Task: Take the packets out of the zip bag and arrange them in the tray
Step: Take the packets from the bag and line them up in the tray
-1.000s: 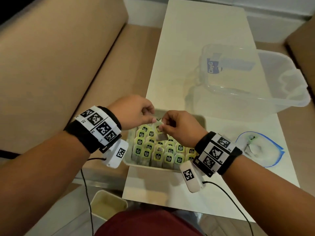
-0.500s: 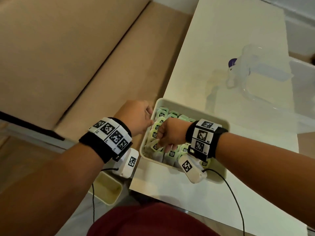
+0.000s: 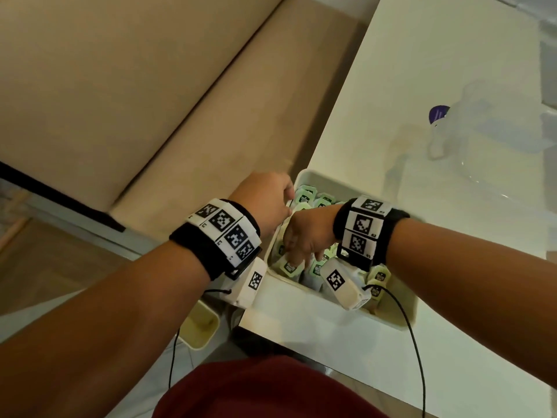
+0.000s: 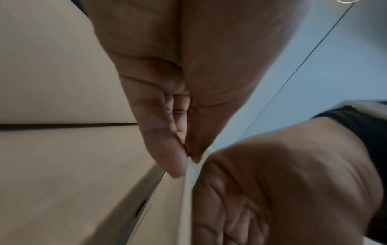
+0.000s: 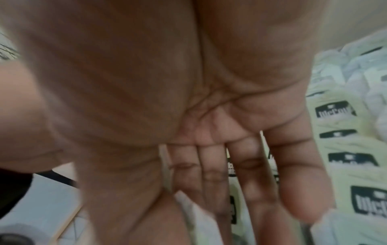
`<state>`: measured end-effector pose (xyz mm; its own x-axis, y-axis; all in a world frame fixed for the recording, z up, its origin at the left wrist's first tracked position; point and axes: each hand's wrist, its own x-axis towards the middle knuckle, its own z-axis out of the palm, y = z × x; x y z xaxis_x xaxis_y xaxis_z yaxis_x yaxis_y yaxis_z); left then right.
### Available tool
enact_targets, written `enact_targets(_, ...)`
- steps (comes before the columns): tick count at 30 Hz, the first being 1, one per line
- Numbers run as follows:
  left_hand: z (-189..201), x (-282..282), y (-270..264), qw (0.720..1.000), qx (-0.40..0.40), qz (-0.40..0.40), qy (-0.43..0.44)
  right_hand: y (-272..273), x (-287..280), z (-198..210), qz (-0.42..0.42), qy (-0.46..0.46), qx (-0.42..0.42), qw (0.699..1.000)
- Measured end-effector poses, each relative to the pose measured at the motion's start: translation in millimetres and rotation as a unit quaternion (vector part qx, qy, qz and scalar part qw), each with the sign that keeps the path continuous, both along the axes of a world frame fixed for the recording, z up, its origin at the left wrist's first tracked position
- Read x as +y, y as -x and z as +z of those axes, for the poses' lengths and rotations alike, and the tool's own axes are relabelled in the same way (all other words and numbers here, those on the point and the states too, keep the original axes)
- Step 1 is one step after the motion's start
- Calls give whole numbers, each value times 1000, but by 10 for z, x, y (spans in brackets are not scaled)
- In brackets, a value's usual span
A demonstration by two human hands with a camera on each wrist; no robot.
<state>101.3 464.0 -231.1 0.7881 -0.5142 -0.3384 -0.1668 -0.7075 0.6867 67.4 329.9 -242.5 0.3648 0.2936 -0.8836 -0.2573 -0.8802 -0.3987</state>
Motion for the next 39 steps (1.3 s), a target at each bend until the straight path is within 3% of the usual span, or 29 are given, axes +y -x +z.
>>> enact_targets(7, -9, -3, 11, 999, -23, -15, -20, 19, 62, -173, 15, 23, -3, 1000)
enact_targets(12, -2, -9, 8, 999, -23, -11, -29, 23, 100, -246, 51, 78, -91, 991)
enact_targets(17, 38, -37, 28, 999, -18, -3, -42, 17, 60, -135, 18, 79, -107, 991)
enact_targets(20, 76, -58, 64, 999, -14, 13, -48, 53, -159, 46, -57, 46, -152, 986)
enact_targets(23, 144, -118, 95, 993, -50, -5, -109, 204, -517, 299, -93, 30, -197, 976)
enact_targets(27, 402, -365, 133, 973, -147, -17, -176, 640, -1164, 667, -187, 12, -278, 942)
enact_targets(32, 805, -1168, 543, 978, -185, -58, -81, 1439, -2092, 918, -334, 22, -369, 867)
enact_targets(35, 864, -1813, 956, 975, -183, -120, -32, 1936, -2597, 826, -383, 54, -390, 835)
enact_targets(39, 651, -2641, 1564, 963, -165, -213, -20, 2532, -3149, 499, -386, 148, -388, 824)
